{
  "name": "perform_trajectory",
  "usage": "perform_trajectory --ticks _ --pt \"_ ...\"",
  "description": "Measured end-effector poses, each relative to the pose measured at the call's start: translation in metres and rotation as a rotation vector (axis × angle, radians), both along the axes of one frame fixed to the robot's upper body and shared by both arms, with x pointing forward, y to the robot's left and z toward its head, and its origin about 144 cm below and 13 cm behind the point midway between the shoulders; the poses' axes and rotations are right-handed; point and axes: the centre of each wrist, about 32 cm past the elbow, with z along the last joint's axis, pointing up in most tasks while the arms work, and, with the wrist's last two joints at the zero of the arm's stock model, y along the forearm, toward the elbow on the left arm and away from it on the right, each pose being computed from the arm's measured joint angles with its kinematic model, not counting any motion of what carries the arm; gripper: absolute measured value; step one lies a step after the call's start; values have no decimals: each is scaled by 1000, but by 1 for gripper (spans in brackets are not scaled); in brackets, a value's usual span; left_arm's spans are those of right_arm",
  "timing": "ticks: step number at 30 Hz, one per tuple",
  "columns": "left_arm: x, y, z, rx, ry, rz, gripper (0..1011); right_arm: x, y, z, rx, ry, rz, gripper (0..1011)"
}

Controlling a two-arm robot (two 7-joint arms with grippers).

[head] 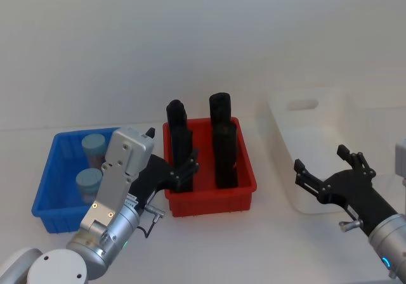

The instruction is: Pick the cotton swabs from the blue box and place them into the white box.

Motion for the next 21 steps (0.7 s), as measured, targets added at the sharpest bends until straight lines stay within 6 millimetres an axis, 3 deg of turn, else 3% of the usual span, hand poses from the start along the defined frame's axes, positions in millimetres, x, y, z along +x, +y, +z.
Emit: perform_trajectory --ticks 21 --pt "0 0 0 0 0 0 1004 0 0 0 0 0 0 1002"
